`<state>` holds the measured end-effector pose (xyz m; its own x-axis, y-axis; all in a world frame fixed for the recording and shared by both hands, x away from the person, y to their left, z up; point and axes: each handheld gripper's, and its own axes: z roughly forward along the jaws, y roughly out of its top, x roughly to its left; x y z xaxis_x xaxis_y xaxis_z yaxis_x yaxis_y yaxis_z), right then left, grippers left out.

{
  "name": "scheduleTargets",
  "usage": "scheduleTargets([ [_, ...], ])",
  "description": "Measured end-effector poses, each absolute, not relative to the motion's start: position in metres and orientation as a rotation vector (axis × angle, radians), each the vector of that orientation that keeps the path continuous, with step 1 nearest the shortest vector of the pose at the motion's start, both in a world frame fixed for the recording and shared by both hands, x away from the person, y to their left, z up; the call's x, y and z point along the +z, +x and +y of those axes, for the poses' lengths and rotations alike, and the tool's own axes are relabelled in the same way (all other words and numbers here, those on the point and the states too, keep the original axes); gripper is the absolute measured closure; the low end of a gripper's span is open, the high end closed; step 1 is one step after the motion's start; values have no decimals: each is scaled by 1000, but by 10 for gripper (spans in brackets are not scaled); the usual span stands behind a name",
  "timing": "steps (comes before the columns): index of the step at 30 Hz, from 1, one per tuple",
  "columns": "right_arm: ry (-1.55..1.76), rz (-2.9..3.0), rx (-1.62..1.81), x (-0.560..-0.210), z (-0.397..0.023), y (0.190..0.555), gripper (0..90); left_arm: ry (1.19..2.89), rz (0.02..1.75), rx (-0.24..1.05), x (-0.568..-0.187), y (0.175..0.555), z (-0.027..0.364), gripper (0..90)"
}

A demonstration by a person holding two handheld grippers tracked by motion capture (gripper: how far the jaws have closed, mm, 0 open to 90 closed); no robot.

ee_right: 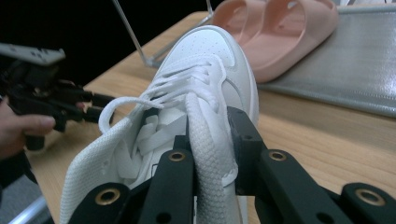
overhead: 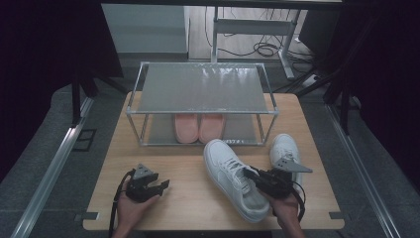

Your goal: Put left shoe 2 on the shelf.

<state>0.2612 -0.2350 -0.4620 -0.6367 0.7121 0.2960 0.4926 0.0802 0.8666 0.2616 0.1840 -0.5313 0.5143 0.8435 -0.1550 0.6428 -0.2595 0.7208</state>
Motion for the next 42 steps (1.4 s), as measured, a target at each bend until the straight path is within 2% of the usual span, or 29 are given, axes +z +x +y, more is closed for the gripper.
scheduleTargets([
  [26,1203,2023,1868,-437,-230,259,813,2001,1218,333,-533,262,183,461],
  [42,1105,1968,1963,-402,-232,251,815,2000,1218,328,-534,262,182,461],
])
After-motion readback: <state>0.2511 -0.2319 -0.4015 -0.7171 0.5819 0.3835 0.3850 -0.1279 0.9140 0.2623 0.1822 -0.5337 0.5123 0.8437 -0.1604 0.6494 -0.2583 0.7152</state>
